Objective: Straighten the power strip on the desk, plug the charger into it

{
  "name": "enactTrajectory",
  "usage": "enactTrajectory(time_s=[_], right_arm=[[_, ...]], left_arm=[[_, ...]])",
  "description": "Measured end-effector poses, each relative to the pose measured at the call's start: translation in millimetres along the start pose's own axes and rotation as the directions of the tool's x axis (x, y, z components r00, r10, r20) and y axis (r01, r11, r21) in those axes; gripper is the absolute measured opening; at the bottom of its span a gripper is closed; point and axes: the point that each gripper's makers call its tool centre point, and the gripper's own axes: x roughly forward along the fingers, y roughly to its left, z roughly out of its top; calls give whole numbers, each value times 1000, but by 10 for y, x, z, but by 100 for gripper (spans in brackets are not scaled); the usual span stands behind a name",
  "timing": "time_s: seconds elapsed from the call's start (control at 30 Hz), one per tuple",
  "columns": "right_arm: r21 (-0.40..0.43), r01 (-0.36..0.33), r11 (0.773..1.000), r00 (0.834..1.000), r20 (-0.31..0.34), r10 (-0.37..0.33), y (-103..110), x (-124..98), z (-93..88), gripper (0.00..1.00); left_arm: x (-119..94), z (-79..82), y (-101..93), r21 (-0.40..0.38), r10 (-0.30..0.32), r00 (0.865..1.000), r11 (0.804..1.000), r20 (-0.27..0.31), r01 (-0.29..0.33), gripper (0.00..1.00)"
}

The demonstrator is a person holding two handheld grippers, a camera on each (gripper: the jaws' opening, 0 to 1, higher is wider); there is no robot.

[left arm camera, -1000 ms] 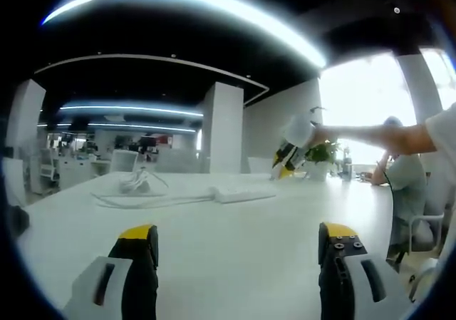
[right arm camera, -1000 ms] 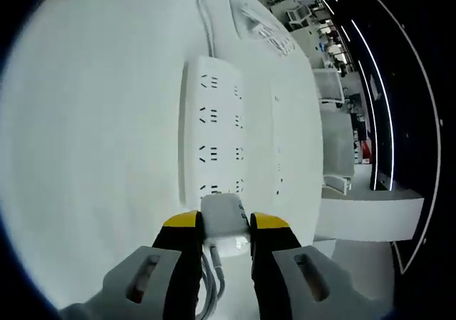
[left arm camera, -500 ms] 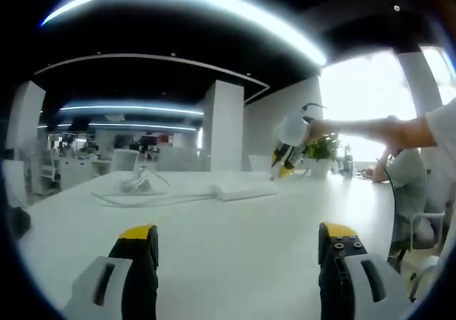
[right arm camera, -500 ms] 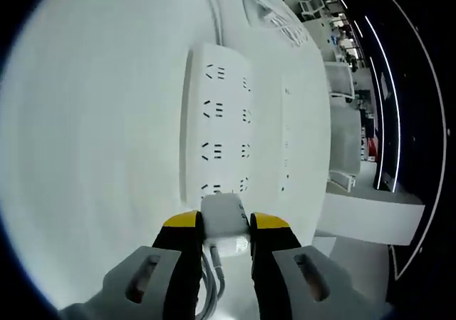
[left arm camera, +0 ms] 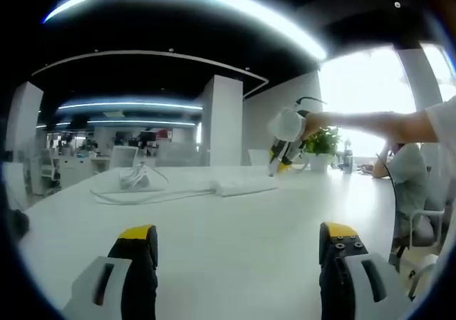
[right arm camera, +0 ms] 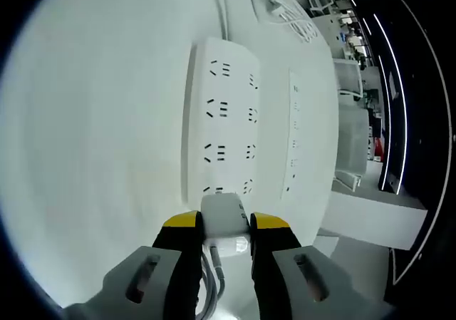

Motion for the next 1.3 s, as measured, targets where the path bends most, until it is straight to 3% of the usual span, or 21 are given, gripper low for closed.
enactTrajectory(time_s=[0.17, 0.73, 1.3], right_arm=[[-20, -18, 1000, 1000, -18, 18, 12, 29, 15, 23], [-46, -49, 998, 998, -53, 46, 90, 0, 18, 23], [-2, -106, 994, 989, -103, 105, 70, 44, 25, 23]], left_arm=[[18, -22, 10, -25, 6, 1000, 1000, -22, -7, 99], [57, -4, -5, -15, 7, 1000, 1000, -15, -7, 99], [27, 6, 13, -7, 7, 1000, 1000, -10, -7, 99]])
